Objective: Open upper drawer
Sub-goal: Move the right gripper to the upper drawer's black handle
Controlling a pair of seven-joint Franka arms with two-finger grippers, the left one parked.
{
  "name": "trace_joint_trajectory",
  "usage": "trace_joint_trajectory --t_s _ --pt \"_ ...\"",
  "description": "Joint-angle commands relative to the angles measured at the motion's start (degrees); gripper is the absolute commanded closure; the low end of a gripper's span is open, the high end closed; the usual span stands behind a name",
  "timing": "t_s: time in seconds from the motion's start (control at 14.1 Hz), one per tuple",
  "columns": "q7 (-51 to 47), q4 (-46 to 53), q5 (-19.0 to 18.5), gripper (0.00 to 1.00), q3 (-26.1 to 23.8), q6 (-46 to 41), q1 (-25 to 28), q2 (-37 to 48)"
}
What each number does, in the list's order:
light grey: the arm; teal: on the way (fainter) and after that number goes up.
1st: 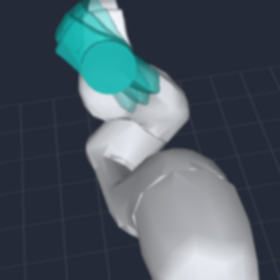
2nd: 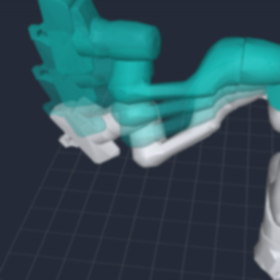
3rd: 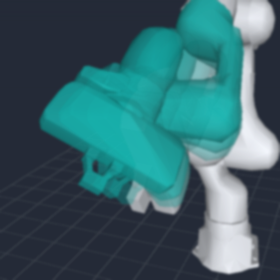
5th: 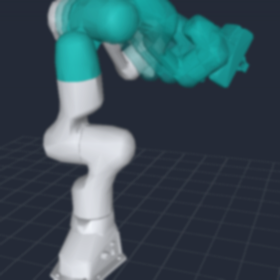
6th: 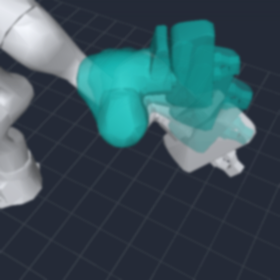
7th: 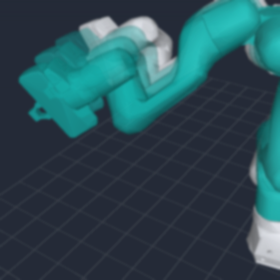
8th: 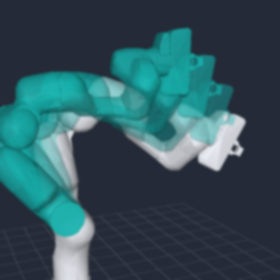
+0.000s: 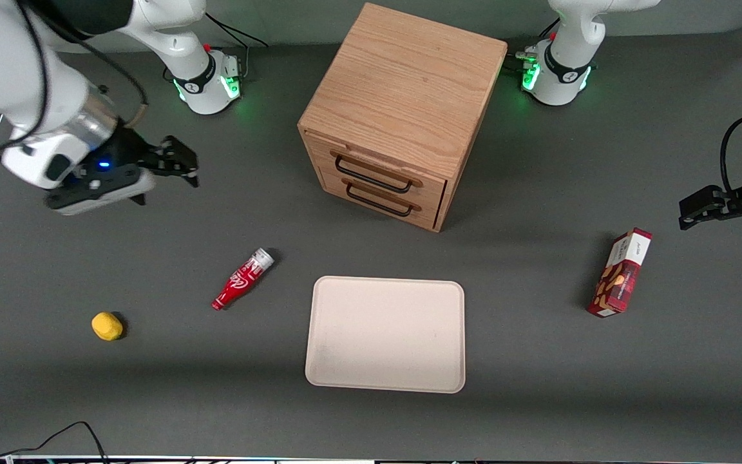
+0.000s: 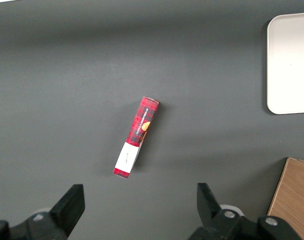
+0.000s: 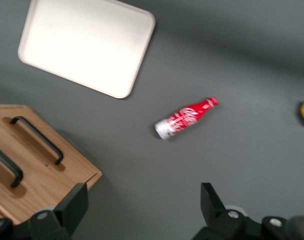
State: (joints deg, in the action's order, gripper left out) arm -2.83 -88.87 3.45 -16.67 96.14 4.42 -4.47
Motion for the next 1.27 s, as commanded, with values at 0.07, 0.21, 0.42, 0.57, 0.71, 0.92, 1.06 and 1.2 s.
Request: trace_joint_trajectory --t_s 0.07,0.21,0.42,0.57,0.71,0.92,1.06,1.2 --pt "2.7 3.4 1.1 0.00 -5.7 2.7 -0.1 -6.2" --pt "2.8 3.4 2.3 0.00 -9.4 5.9 -0.1 -8.8" --pt "2.7 2.9 3.1 0.00 -11.8 11.1 1.6 -12.1" --pt "2.8 2.7 3.0 0.00 -13.6 14.8 2.6 -14.2" --pt "2.7 2.3 2.6 0.00 -16.5 18.0 2.6 -16.6" --pt "4.1 -1.7 2.1 0.00 -18.5 23.6 2.6 -17.8" --pt "6.3 -5.3 2.2 0.00 -19.4 26.8 2.5 -17.9" --pt "6.5 -7.9 2.3 0.00 -20.0 27.4 2.3 -17.9"
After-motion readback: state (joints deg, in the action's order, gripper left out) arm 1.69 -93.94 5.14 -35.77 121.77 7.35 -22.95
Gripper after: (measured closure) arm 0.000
